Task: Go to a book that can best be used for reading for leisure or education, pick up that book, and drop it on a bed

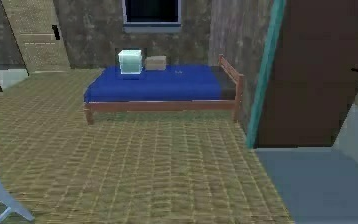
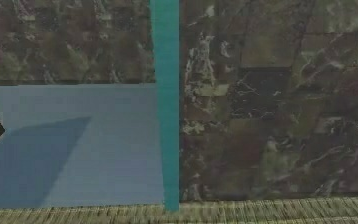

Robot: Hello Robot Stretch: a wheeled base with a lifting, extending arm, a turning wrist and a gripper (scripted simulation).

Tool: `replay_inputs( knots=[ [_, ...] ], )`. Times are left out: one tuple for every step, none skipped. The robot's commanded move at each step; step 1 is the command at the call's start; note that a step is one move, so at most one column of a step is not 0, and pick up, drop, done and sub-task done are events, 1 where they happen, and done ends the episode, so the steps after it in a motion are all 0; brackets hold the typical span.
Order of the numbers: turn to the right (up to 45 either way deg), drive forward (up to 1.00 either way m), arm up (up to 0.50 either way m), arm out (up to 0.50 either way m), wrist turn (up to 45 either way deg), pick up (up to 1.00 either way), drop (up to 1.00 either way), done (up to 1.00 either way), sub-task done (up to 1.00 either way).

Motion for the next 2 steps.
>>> replay_inputs(
  knots=[
    [45.0, 0.00, 0.00, 0.00, 0.0, 0.00, 0.00, 0.00, 0.00],
    [21.0, 0.00, 0.00, 0.00, 0.0, 0.00, 0.00, 0.00, 0.00]
  ],
)
